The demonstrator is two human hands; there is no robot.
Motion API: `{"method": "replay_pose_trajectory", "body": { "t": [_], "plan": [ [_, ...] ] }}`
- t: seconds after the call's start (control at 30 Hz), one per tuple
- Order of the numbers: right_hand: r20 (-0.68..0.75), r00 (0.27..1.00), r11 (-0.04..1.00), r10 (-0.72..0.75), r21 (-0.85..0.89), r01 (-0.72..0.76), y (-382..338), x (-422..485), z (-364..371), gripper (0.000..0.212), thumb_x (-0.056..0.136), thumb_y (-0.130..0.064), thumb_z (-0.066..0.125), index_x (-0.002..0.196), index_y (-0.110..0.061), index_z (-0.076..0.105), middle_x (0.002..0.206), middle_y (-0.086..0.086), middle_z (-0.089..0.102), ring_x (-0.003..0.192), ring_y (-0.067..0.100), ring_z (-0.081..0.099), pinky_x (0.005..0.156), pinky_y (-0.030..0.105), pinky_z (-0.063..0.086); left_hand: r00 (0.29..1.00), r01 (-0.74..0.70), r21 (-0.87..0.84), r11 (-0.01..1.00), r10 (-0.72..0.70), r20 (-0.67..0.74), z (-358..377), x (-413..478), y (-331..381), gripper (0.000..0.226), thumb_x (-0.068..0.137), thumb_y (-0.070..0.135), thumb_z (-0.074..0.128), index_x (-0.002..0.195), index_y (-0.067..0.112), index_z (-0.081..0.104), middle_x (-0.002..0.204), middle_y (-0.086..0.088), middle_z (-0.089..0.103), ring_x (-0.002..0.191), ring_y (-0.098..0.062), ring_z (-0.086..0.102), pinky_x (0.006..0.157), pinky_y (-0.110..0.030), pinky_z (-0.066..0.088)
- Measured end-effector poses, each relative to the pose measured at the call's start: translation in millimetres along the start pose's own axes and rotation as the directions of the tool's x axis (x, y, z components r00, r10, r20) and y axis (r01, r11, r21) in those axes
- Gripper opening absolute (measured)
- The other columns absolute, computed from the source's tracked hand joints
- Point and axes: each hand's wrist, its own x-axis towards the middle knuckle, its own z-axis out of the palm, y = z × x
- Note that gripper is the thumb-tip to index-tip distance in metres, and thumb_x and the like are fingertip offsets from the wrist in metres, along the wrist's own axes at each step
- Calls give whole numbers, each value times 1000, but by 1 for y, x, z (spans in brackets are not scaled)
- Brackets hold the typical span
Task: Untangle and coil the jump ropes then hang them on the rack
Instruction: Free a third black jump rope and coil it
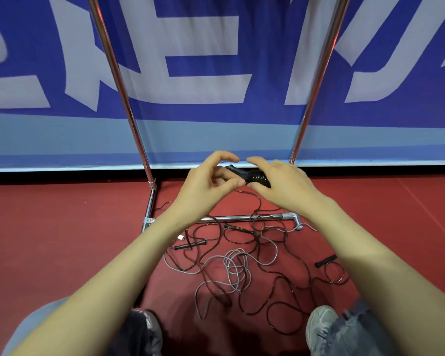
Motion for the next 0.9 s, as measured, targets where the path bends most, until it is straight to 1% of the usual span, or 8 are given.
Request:
{"method": "replay_pose_trajectory", "body": {
  "t": [0.1, 0.2, 0.27, 0.33, 0.5, 0.63, 0.77, 0.9],
  "plan": [
    [27, 999, 999, 25, 45, -26, 1, -1, 1, 56, 94, -42, 52, 143, -30, 27, 101, 7, 70, 93, 31, 63, 77, 39, 50, 1000, -14, 0, 1000, 14, -8, 5, -3, -1, 27, 87, 14, 69, 108, 23, 56, 86, 8, 74, 64, -12, 48, 71, -22, 44],
    [22, 997, 926, 75, 370, -78, -2, -1, 1, 53, 94, -35, 55, 136, -26, 25, 84, 2, 67, 60, 23, 65, 64, 41, 55, 999, -1, -87, 996, -3, -52, 9, -1, 0, 23, 89, 12, 67, 107, 22, 56, 85, 4, 74, 57, -16, 44, 58, -23, 43],
    [-6, 993, 842, 115, 531, -94, -2, 0, -4, 50, 95, -33, 56, 135, -25, 27, 90, -3, 64, 48, 18, 63, 57, 33, 55, 995, 67, -162, 985, -78, -65, 8, 0, -1, 24, 90, 14, 66, 110, 20, 54, 81, -1, 72, 50, -18, 43, 51, -26, 42],
    [-41, 988, 786, 146, 611, -91, -3, 0, -9, 50, 95, -32, 58, 136, -26, 30, 93, -1, 63, 46, 19, 62, 55, 28, 53, 988, 147, -172, 974, -153, -26, 4, 3, -4, 26, 92, 19, 63, 115, 15, 52, 76, -4, 71, 48, -17, 44, 52, -27, 41],
    [-78, 981, 618, 180, 785, -52, -5, -2, -14, 38, 93, -24, 61, 124, -26, 38, 78, 9, 64, 53, 30, 61, 58, 43, 55, 961, 274, -240, 931, -259, 94, -5, 6, -12, 25, 94, 17, 59, 117, 9, 52, 70, -2, 68, 55, -13, 47, 57, -19, 39],
    [11, 995, 418, 97, 907, -51, -4, -4, -23, 33, 93, -12, 61, 121, -12, 43, 77, 14, 58, 52, 13, 58, 46, 30, 51, 948, 317, -348, 882, -311, 73, -9, 9, -21, 21, 90, 10, 64, 107, 8, 51, 70, -5, 69, 54, -12, 52, 58, -21, 44],
    [-21, 1000, 338, 20, 941, 14, -9, -5, -25, 35, 94, -11, 58, 126, -24, 51, 77, 13, 57, 56, 15, 57, 46, 28, 49, 922, 385, -334, 861, -370, 109, -8, 10, -24, 31, 82, 13, 71, 99, 11, 45, 68, -7, 70, 51, -13, 57, 57, -22, 47],
    [-57, 998, 295, -24, 953, 62, -19, -8, -24, 23, 95, -9, 55, 114, -21, 59, 83, 11, 57, 60, 17, 57, 41, 25, 45, 907, 418, -247, 874, -415, 68, -7, 12, -33, 46, 72, 30, 79, 96, 11, 46, 60, -4, 66, 46, -14, 48, 54, -25, 39]
  ]
}}
